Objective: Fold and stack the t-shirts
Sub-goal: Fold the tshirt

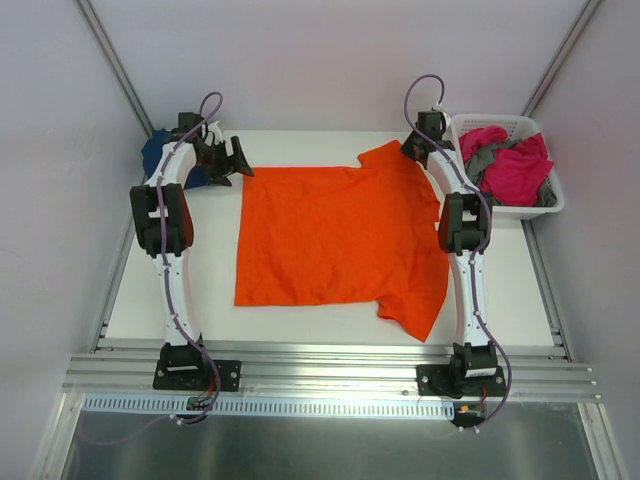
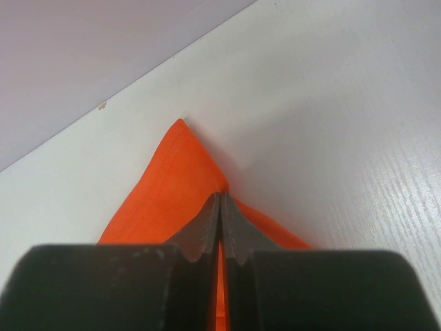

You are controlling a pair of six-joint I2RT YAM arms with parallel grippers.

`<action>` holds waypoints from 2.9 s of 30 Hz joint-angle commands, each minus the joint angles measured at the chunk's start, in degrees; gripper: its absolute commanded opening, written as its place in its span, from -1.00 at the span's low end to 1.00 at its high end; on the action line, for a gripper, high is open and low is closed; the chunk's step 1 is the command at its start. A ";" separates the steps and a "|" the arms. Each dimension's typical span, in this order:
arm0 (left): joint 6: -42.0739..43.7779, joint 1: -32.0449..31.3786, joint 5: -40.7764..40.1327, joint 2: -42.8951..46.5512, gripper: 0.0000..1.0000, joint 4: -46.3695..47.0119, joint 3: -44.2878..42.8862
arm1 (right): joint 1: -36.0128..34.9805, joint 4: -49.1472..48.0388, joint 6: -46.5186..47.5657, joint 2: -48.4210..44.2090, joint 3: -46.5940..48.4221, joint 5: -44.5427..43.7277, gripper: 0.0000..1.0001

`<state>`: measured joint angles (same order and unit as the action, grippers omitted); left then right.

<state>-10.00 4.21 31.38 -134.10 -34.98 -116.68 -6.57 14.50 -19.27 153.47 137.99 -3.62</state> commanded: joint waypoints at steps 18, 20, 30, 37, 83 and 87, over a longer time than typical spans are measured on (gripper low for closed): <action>-2.04 0.98 8.35 -11.79 0.58 4.31 -14.10 | -0.29 -1.41 0.63 -1.24 1.14 0.89 -0.93; -2.22 0.46 8.96 -11.97 0.53 4.66 -14.27 | -0.29 -1.50 0.63 -1.24 1.31 0.89 -0.93; -3.36 -0.34 9.05 -12.50 0.18 6.33 -15.33 | -0.29 -1.49 0.63 -1.24 1.14 1.24 -0.92; -3.80 -0.43 7.30 -12.06 -0.43 6.42 -14.89 | -0.29 -1.41 0.46 -1.24 1.05 1.51 -0.92; -0.72 -1.66 4.04 -1.53 -1.00 4.66 -7.60 | -0.11 -2.29 8.98 -15.10 -8.34 3.18 -0.99; -1.25 -1.48 4.31 2.00 -1.00 4.40 -7.07 | -0.20 -1.58 12.05 -22.06 -14.41 3.09 -0.99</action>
<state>-12.40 2.92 35.42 -140.42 -30.30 -123.79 -6.79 14.13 -11.00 142.52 124.84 -0.82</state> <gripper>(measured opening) 0.009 0.010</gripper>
